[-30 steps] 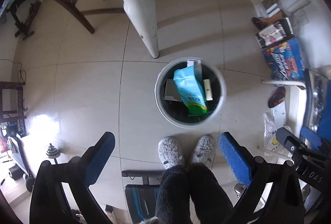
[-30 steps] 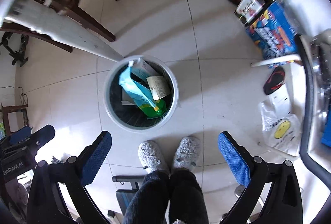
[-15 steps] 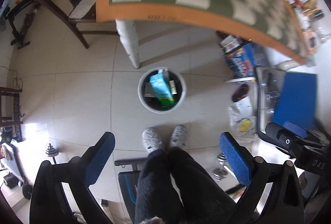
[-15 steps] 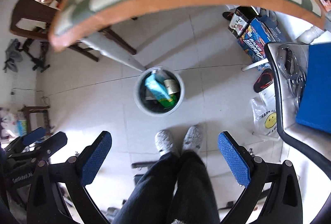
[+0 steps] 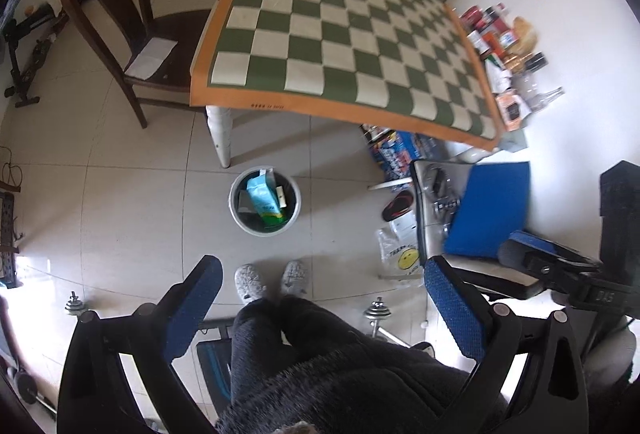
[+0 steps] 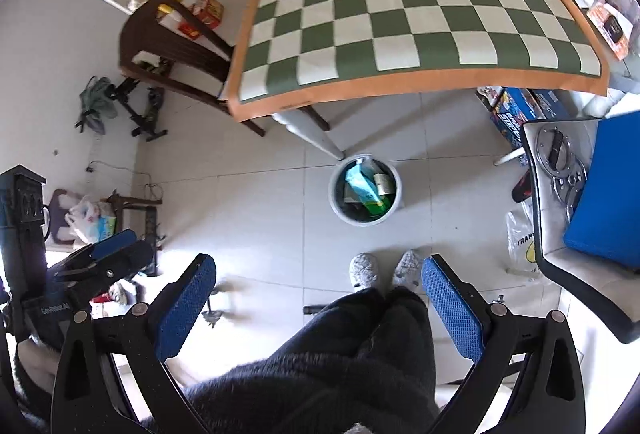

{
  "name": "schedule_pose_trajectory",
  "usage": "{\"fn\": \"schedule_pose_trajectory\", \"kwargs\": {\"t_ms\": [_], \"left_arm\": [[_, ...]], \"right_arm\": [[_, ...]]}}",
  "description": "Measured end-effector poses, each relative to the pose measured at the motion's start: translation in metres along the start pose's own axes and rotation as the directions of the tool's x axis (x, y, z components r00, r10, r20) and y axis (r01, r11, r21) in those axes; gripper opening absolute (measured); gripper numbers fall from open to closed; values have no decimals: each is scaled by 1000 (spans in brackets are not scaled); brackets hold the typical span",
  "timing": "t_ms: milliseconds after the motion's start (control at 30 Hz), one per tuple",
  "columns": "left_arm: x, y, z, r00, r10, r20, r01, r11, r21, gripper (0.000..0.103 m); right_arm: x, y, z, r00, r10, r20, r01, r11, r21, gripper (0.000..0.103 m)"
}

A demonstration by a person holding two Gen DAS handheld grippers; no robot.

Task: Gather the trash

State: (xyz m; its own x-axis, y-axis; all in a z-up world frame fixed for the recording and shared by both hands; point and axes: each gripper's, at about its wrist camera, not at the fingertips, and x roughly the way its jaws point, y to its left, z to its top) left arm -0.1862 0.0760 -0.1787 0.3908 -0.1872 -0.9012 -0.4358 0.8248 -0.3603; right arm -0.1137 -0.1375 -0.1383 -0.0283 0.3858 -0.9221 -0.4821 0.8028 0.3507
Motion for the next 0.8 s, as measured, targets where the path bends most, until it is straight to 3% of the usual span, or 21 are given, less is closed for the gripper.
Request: {"fn": "schedule_pose_trajectory", "kwargs": {"t_ms": [400, 800], "left_arm": [[-44, -9, -14, 996, -83, 35, 84, 996, -18, 103], [-54, -16, -23, 995, -90, 39, 90, 996, 0, 103]], "right_arm": [[-50, 32, -23, 999, 47, -2, -47, 998, -44, 103], [-64, 36, -28, 999, 48, -15, -49, 997, -54, 103]]}}
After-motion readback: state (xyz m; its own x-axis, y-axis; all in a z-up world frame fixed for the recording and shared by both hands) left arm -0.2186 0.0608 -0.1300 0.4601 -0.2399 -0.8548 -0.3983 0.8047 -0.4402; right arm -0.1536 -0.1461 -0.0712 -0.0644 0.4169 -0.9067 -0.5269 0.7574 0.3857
